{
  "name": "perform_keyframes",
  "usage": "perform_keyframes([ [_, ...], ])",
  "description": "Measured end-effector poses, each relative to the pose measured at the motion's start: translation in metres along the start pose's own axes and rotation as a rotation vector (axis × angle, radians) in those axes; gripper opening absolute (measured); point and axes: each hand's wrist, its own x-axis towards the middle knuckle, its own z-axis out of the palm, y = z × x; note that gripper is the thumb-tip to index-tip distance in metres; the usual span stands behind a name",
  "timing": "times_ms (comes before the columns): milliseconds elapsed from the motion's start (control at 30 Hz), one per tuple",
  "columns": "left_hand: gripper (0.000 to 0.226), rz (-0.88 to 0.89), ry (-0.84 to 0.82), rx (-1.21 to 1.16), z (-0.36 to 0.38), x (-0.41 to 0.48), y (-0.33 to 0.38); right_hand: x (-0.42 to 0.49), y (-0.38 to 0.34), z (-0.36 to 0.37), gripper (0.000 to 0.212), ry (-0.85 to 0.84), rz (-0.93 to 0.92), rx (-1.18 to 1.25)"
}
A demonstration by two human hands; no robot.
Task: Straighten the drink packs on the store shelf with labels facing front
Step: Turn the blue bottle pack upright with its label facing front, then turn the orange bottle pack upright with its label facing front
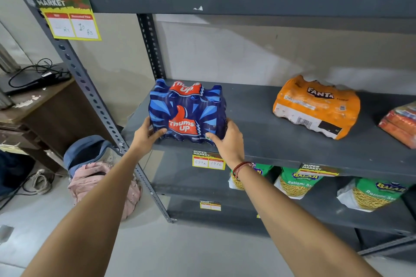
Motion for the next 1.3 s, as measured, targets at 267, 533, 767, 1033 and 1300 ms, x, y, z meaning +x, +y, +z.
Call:
perform_keyframes([
  [267, 0.06, -0.015, 0.095, 0.016, 0.007, -0.006, 0.003, -0.001, -0.001, -0.004, 0.058, -0.038, -0.014, 0.018],
  [533, 0.036, 0.171, 0.644, -0.006, 0.148, -0.087, 0.043, 0.01, 0.028, -0.067, 0.06, -0.007, -0.069, 0.006],
  [767, 0.027, 0.534, 0.143, 0.128, 0.261, -0.074, 0.126, 0.043, 0.07, -0.185, 0.032, 0.269, -0.087, -0.099],
  [1033, 0.062, 0.251, -0.068, 0.239, 0.314, 0.03, 0.201, 0.086, 0.127, -0.281, 0.073, 0.424, 0.379, -0.18],
  [1300, 0.064, -0.114, -0.167, 0.079, 0.341, 0.065, 0.204, 0.095, 0.152, -0.277, 0.053, 0.245, 0.547, 0.264],
])
